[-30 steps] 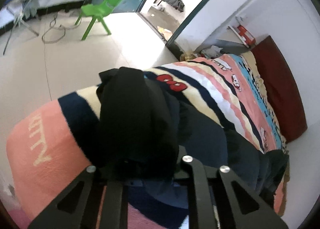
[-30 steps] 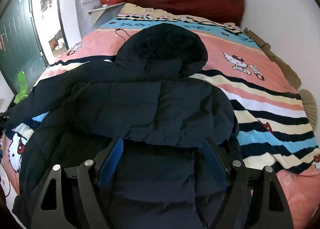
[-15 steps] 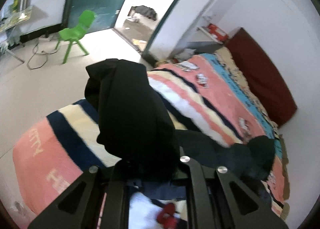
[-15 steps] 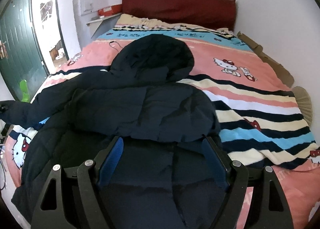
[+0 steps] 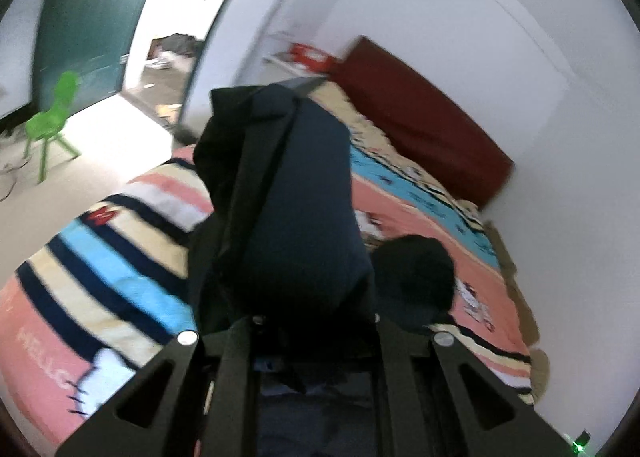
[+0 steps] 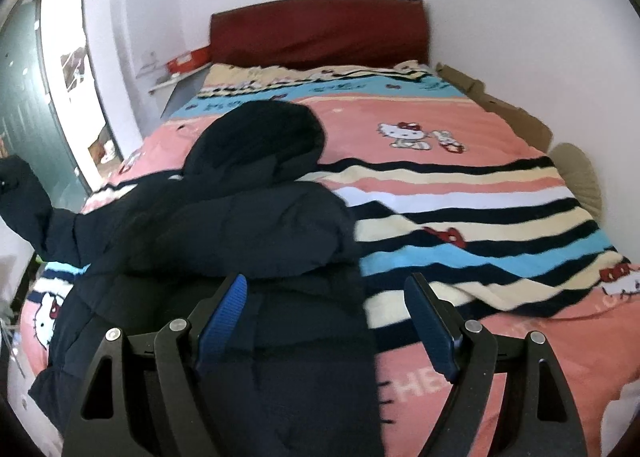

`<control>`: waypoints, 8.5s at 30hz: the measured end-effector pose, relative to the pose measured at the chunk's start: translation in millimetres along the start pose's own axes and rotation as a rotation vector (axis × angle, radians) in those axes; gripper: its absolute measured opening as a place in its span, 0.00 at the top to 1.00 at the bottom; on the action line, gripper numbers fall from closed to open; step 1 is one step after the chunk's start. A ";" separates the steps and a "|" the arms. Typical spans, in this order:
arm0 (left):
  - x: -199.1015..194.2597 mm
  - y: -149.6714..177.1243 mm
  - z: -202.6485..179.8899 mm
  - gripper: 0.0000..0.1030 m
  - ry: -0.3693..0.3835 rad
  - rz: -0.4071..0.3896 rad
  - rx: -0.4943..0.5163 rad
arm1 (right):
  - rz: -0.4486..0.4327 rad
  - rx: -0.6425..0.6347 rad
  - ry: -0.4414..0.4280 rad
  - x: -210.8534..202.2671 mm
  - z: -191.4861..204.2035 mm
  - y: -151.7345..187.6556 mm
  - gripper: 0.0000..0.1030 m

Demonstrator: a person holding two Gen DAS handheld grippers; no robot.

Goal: Fold large clothes

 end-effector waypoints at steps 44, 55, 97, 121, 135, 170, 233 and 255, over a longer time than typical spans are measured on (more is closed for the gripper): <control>154.8 263.6 -287.4 0.61 0.013 0.350 0.494 | -0.061 0.276 0.186 -47.3 -193.6 25.8 0.21; 107.5 246.4 -288.6 0.51 0.039 0.266 0.566 | -0.091 0.256 0.191 -68.8 -178.8 16.5 0.18; 225.0 184.5 -85.6 0.51 -0.147 0.156 0.549 | 0.185 -0.161 -0.158 249.0 124.0 -15.8 0.15; 240.7 190.0 -107.7 0.50 -0.228 0.147 0.606 | 0.208 -0.262 -0.086 259.0 105.4 -28.1 0.10; 206.9 188.1 -108.7 0.51 -0.291 0.066 0.609 | 0.162 -0.275 -0.088 236.2 94.2 -45.5 0.13; 202.5 192.1 -68.5 0.39 -0.262 0.117 0.517 | 0.230 -0.240 -0.110 229.3 90.1 -11.6 0.11; 497.0 65.2 -283.8 0.85 0.161 0.479 0.514 | 0.286 0.109 -0.465 524.8 -11.6 -232.8 0.85; 169.2 125.2 -169.4 0.90 0.377 0.232 0.640 | 0.066 -0.387 -0.576 191.6 89.6 -120.4 0.87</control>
Point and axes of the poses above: each gripper's, at about its wrist camera, not at the fingertips, and x roughly the way its jaws point, z to its left, y to its underside, the point moved 6 cm from there along x, roughly the way its jaws point, and after that the axes turned 10 degrees about -y, right-handed, at the moved point
